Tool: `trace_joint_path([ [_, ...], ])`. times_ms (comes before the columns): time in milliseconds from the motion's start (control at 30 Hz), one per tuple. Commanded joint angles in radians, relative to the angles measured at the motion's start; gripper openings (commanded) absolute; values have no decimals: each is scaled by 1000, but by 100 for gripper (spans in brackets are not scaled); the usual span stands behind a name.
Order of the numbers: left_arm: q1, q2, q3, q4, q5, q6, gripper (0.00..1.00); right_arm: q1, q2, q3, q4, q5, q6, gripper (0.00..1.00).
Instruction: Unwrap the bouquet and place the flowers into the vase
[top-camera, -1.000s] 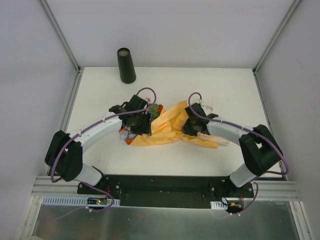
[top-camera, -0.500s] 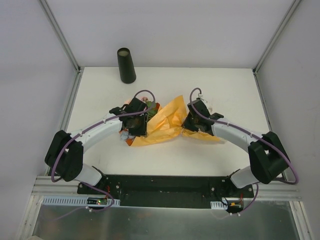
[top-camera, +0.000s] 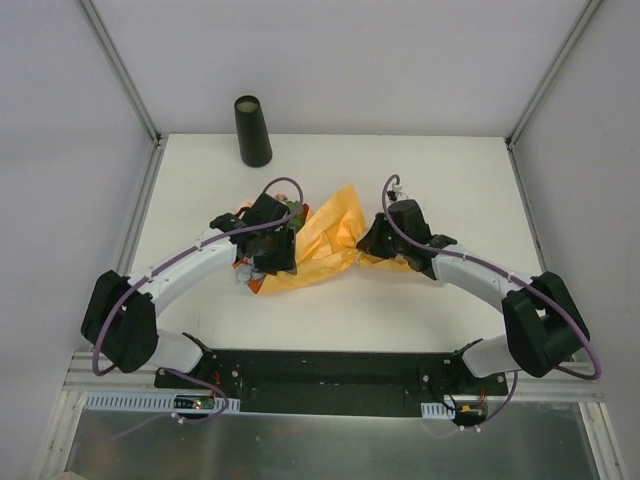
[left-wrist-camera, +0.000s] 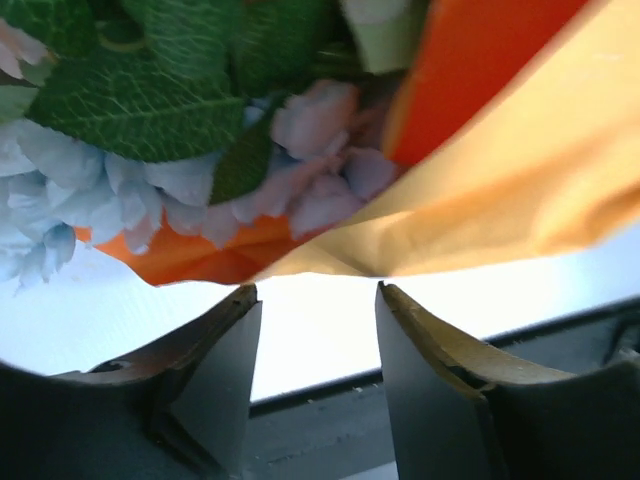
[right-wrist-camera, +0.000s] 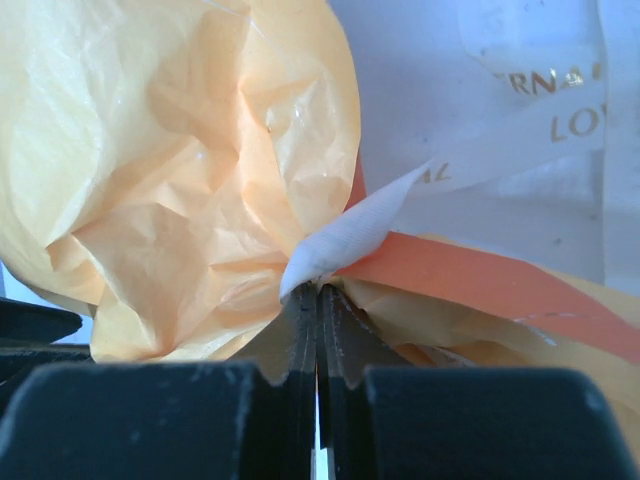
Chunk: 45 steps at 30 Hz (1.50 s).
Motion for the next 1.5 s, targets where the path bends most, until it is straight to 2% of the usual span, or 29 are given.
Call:
trace_joint_path([
  [0,10,-99,114,-50,67,11,55,-9,-15,-6,134,-98,-73,0],
  [100,10,-86,157,-53,62,61,61,-14,-9,-1,136,-122,-95,0],
  [200,13,-48,201,-55,49,118,63,-17,-8,10,137,-153,-101,0],
  [567,62,122,281,-83,13,207,62,-49,0,4,160,-236,-87,0],
  [633,65,145,280,-83,41,209,51,-60,0,1,163,-240,-70,0],
  [667,65,156,280,-83,50,207,36,-66,2,1,168,-242,-61,0],
  [733,65,171,274,-83,55,201,17,-83,-1,-7,170,-236,-21,0],
  [833,67,176,258,-83,30,195,1,-123,-6,-19,174,-225,32,0],
  [1233,67,190,235,-83,9,177,0,-223,34,-50,307,-456,190,0],
  [1467,67,187,218,-83,-13,170,0,-328,97,-75,502,-619,362,0],
])
